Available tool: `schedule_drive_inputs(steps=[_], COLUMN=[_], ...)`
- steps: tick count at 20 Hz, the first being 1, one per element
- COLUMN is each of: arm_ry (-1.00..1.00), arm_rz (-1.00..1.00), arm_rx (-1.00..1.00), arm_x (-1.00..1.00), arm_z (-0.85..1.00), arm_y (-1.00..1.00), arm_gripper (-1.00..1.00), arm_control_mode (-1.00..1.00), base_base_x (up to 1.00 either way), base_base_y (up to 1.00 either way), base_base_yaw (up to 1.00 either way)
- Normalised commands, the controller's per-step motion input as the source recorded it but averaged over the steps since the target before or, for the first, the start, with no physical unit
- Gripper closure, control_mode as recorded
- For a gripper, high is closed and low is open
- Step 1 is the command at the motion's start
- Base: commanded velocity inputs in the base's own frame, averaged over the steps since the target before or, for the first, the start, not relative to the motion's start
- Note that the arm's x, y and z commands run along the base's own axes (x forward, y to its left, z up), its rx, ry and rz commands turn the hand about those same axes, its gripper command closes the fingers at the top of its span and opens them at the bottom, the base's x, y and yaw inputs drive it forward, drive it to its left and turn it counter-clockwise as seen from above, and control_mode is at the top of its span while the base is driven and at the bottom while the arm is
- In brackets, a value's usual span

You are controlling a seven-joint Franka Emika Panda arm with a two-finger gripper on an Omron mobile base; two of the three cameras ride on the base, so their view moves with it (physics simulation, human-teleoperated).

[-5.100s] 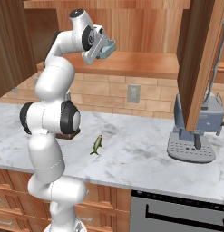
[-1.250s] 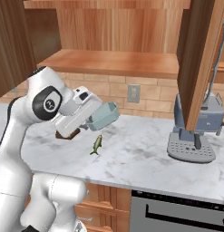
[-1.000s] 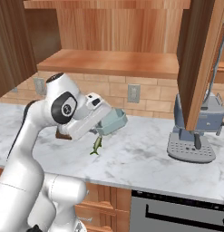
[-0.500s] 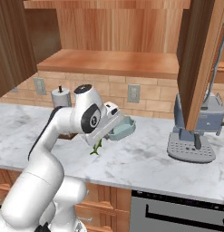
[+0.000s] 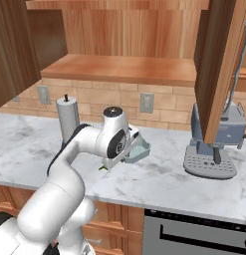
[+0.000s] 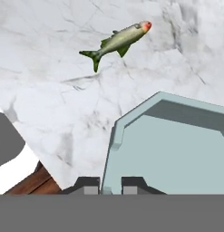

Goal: Retrieve the tupperware from the cabinet, then place the raw meat into the tupperware to avoid contamination.

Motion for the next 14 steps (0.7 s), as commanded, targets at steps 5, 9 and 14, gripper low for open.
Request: schedule_drive_inputs(steps=[5, 9, 14], arm_ry=[0.06, 0.01, 0.00], arm_rz=[0.08, 0.05, 0.02], arm_rx=[0.05, 0.00, 0.00], arm_x=[0.21, 0.22, 0.21], arm_z=[-0.53, -0.40, -0.35], arm_y=[0.00, 0.00, 0.00], arm_gripper=[1.00, 1.00, 1.00], arm_control_mode=[-1.00, -1.00, -1.00], base_base_x=[0.00, 0.00, 0.00], base_base_y=[0.00, 0.00, 0.00], base_base_yaw=[0.00, 0.00, 0.00])
